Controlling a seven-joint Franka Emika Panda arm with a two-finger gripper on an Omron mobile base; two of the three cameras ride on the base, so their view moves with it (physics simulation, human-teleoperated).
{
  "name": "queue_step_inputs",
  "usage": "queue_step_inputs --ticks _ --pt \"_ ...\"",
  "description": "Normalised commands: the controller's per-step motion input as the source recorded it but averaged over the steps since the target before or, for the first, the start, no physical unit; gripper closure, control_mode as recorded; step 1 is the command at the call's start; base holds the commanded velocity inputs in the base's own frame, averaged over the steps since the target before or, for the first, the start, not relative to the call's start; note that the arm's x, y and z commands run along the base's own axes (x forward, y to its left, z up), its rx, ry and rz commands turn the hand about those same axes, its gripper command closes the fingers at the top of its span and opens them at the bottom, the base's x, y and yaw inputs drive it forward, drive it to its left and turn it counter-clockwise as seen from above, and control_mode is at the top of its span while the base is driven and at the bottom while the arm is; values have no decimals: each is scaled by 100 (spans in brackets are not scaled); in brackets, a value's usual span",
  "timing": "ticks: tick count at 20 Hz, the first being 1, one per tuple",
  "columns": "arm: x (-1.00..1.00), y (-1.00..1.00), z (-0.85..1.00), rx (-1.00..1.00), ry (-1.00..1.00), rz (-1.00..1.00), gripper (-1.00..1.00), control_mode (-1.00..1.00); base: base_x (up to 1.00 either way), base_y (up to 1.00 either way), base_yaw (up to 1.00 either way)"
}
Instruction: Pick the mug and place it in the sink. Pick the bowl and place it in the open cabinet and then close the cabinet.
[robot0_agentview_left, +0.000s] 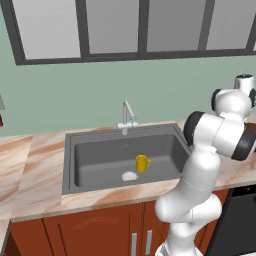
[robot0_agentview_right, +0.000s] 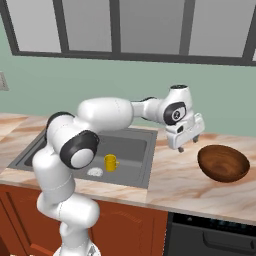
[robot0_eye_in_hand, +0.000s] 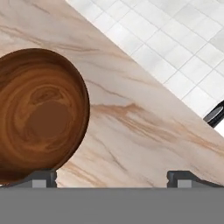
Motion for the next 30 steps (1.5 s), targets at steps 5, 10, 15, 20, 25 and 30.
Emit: queue_step_inputs --ticks 5,10,15,20,25,30 --pt "0 -12 0 0 -25 -28 -100 -100 0 0 0" --pt "0 -10 -3 0 -12 -15 -100 -100 0 0 0" --pt "0 0 -16 0 0 -9 -100 -100 0 0 0" --pt "0 0 -15 0 1 -8 -100 -100 0 0 0" --pt "0 -10 -12 0 0 -3 -100 -100 0 0 0" --pt "0 -12 -16 0 0 0 -100 -100 0 0 0"
